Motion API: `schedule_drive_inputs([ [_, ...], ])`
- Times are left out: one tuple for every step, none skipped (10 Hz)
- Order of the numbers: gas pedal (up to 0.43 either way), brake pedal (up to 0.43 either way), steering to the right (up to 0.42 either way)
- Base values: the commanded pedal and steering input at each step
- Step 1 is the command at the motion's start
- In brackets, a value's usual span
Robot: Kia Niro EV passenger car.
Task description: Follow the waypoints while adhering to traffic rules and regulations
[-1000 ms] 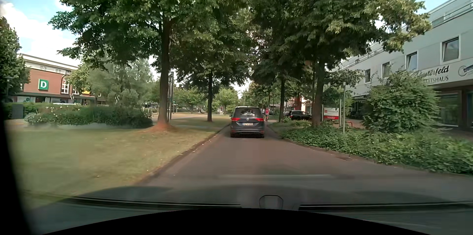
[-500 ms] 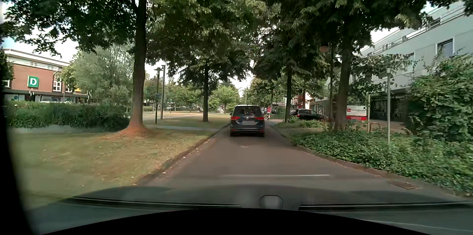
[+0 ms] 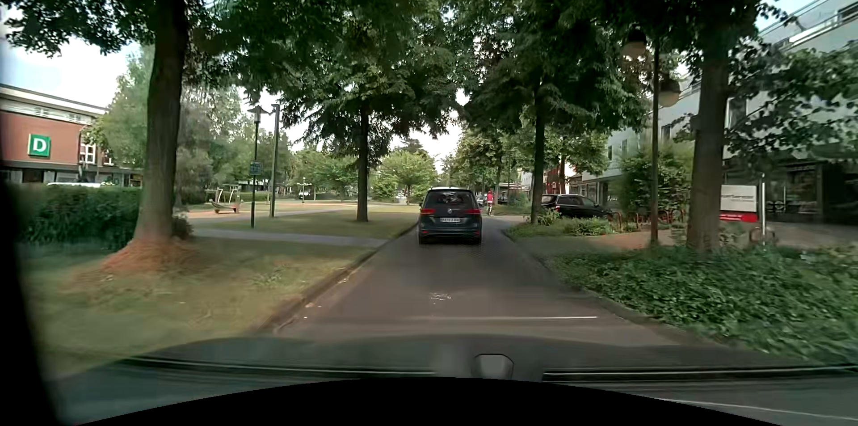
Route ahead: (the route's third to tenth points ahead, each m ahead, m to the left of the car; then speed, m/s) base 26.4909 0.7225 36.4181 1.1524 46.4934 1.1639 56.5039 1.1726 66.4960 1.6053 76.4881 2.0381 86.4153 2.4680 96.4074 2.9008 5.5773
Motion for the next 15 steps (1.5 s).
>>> schedule_drive_inputs([
  [0.079,0.006,-0.003],
  [0.079,0.006,0.000],
  [0.079,0.006,0.002],
  [0.079,0.006,0.003],
  [0.087,0.006,0.004],
  [0.087,0.006,0.003],
  [0.087,0.006,0.004],
  [0.098,0.006,0.006],
  [0.110,0.006,0.006],
  [0.150,0.006,0.006],
  [0.157,0.006,0.007],
  [0.157,0.006,0.007],
  [0.157,0.006,0.007],
  [0.157,0.006,0.008],
  [0.169,0.006,0.008],
])
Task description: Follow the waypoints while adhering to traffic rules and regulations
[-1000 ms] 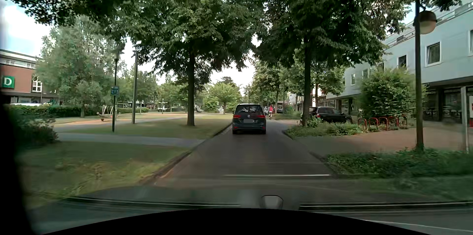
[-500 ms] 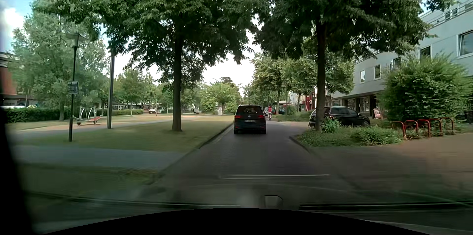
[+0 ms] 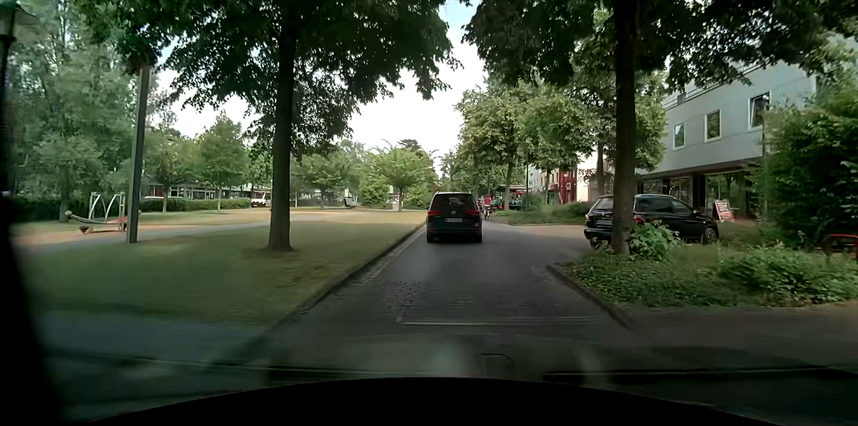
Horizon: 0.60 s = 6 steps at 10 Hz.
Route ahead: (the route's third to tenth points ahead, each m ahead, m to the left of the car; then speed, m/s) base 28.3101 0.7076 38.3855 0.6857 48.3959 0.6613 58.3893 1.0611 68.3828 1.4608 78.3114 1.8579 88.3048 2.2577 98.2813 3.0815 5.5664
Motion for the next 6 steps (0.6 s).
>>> schedule_drive_inputs([
  [0.169,0.006,0.009],
  [0.169,0.006,0.009],
  [0.169,0.006,0.009],
  [0.169,0.006,0.009],
  [0.169,0.006,0.009],
  [0.169,0.006,0.009],
])
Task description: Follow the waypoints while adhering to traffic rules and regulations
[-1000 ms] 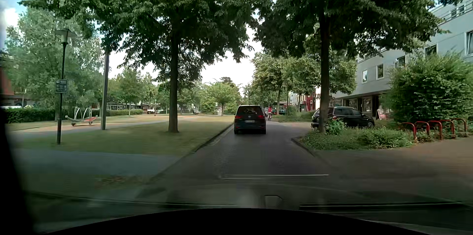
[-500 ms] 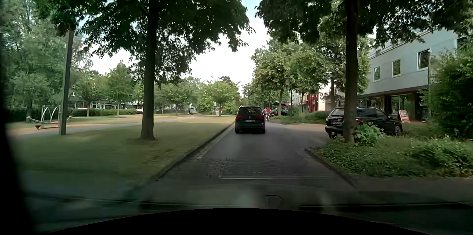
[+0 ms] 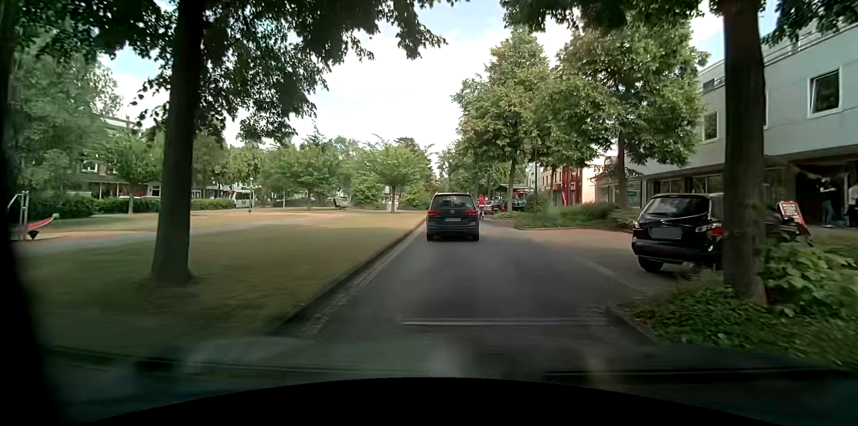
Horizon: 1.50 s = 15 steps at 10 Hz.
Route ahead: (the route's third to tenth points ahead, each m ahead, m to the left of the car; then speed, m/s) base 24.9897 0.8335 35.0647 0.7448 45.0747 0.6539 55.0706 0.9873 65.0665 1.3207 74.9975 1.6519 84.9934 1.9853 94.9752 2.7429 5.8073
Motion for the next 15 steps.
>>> schedule_drive_inputs([
  [0.169,0.006,0.009],
  [0.169,0.006,0.009],
  [0.169,0.006,0.009],
  [0.169,0.006,0.009],
  [0.169,0.006,0.009],
  [0.169,0.006,0.009],
  [0.157,0.006,0.009],
  [0.157,0.006,0.009],
  [0.157,0.006,0.009],
  [0.157,0.006,0.009],
  [0.157,0.006,0.009],
  [0.150,0.006,0.009],
  [0.138,0.006,0.008],
  [0.130,0.006,0.008],
  [0.118,0.006,0.008],
])
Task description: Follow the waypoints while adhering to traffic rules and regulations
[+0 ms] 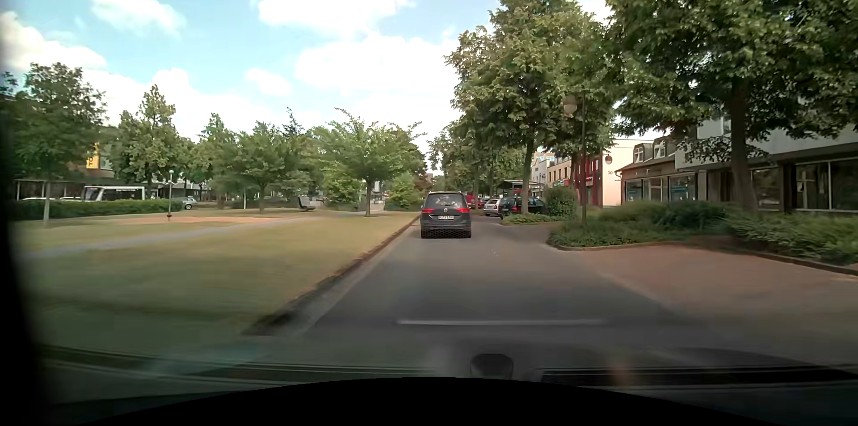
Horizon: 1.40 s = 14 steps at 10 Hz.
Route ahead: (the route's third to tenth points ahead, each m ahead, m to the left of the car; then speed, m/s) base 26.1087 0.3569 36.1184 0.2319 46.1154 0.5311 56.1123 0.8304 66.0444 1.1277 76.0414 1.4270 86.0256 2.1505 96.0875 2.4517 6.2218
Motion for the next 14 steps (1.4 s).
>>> schedule_drive_inputs([
  [0.110,0.006,0.006],
  [0.110,0.006,0.006],
  [0.110,0.006,0.006],
  [0.110,0.006,0.006],
  [0.110,0.006,0.006],
  [0.110,0.006,0.005],
  [0.110,0.006,0.005],
  [0.110,0.006,0.005],
  [0.110,0.006,0.005],
  [0.110,0.006,0.004],
  [0.110,0.006,0.003],
  [0.110,0.006,-0.001],
  [0.110,0.006,-0.006],
  [0.110,0.006,-0.008],
])
